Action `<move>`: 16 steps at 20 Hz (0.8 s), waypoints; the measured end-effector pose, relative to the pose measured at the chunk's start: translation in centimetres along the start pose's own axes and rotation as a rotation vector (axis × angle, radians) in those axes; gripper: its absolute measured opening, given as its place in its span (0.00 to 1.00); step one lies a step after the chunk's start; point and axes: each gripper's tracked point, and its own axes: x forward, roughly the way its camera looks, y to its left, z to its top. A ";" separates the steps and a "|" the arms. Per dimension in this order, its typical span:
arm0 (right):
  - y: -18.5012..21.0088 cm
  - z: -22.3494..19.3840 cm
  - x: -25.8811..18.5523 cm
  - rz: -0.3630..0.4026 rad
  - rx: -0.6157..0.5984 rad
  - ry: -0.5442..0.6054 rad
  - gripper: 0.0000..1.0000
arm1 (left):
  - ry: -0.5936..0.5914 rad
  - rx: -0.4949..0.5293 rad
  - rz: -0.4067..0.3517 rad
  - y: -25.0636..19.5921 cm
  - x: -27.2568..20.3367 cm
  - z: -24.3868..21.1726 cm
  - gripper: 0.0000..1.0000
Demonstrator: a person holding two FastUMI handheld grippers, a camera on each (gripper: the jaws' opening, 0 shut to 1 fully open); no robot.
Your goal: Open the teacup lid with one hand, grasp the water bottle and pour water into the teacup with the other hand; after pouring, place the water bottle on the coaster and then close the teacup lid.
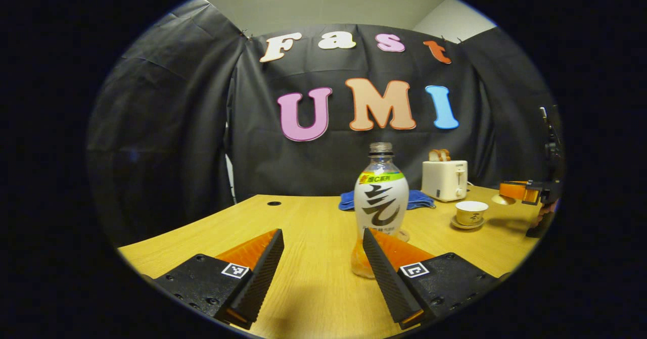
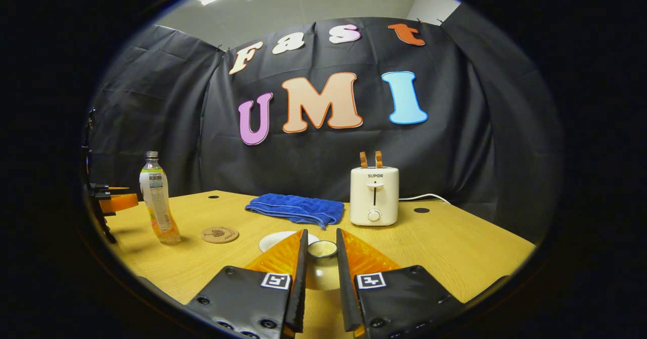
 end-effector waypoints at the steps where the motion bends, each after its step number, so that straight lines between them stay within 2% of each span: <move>1: -0.3 0.1 -0.3 -0.010 0.000 -0.001 0.33 | -0.001 -0.001 -0.035 -0.6 0.0 0.0 0.92; 5: -1.2 0.1 -0.6 -0.042 -0.002 -0.002 0.33 | 0.003 0.001 -0.133 -2.4 -0.1 -0.1 0.92; 16: -2.2 0.1 -1.6 -0.063 -0.003 -0.003 0.34 | 0.063 -0.028 -0.213 -5.2 2.3 -0.9 0.92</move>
